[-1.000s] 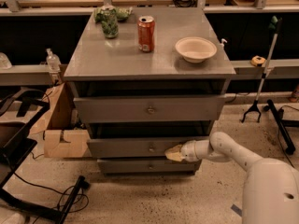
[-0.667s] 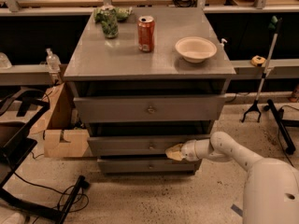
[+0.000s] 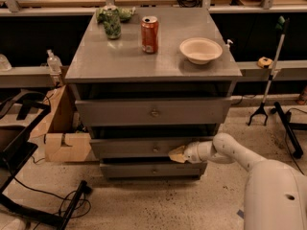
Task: Close middle drawer
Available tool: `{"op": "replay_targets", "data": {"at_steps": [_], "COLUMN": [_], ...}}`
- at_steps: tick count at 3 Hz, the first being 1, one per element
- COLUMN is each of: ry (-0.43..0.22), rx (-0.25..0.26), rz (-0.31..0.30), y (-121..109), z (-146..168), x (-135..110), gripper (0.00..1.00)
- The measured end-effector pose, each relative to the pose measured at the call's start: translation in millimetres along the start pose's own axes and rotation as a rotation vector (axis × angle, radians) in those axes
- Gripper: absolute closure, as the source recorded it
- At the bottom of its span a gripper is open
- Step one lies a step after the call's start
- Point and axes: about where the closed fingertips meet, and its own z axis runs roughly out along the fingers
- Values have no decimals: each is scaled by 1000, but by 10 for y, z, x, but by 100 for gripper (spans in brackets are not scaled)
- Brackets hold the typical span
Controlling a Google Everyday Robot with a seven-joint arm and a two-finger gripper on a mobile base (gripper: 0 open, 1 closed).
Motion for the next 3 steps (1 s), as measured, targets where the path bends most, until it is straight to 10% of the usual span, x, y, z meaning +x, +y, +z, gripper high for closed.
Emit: {"op": "replay_targets", "data": {"at_steps": [3], "ry": [20], "rx": [58], "rz": [-45], "y": [-22], "z": [-27], "x": [-160], "gripper": [100]}}
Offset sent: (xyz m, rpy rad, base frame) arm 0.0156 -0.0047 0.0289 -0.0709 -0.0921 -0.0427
